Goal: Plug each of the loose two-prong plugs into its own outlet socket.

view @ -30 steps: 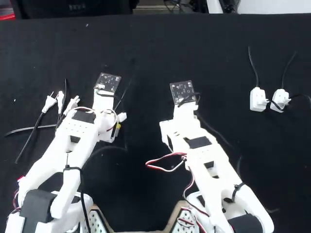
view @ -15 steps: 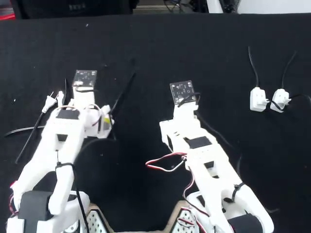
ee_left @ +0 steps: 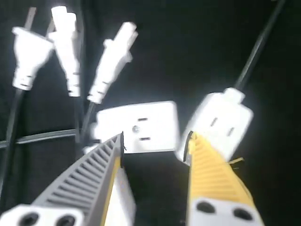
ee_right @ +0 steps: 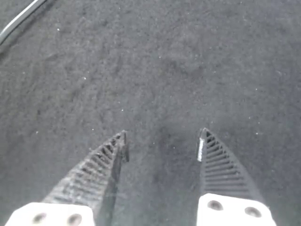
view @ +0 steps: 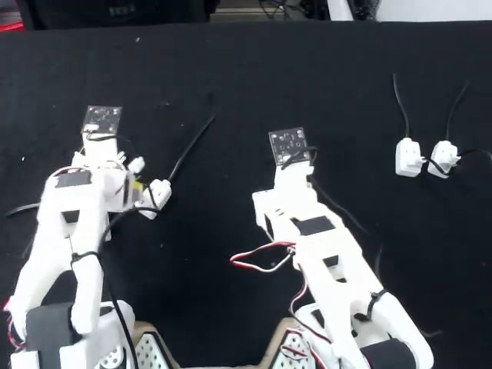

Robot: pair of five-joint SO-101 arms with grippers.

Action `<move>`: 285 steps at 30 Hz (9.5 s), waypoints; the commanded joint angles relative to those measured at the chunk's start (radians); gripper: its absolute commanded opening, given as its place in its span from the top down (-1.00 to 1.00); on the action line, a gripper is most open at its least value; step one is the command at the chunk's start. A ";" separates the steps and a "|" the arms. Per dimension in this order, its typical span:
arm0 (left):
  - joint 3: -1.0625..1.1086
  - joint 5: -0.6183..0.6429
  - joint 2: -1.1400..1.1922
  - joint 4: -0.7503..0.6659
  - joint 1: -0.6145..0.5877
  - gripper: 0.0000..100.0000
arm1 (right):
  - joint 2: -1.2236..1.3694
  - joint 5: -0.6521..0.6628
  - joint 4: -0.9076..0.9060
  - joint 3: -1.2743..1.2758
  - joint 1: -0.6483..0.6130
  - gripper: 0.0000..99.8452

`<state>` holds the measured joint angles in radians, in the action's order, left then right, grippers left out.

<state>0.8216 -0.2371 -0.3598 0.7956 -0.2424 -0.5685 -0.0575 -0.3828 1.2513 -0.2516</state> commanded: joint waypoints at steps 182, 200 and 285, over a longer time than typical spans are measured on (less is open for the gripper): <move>-0.734 -0.269 0.726 -0.109 -0.369 0.55 | -0.018 -0.094 -0.075 -0.096 0.129 0.54; -0.848 -0.155 0.644 0.180 -0.412 0.93 | -0.018 -0.094 -0.077 -0.096 0.129 0.54; 0.343 0.359 -0.272 -0.367 0.183 0.49 | -0.016 -0.132 -0.453 -0.153 -0.083 0.53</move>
<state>1.1009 0.0207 -0.6007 0.5593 -0.0092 -0.5685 -0.1496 -0.8922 1.0856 -0.2946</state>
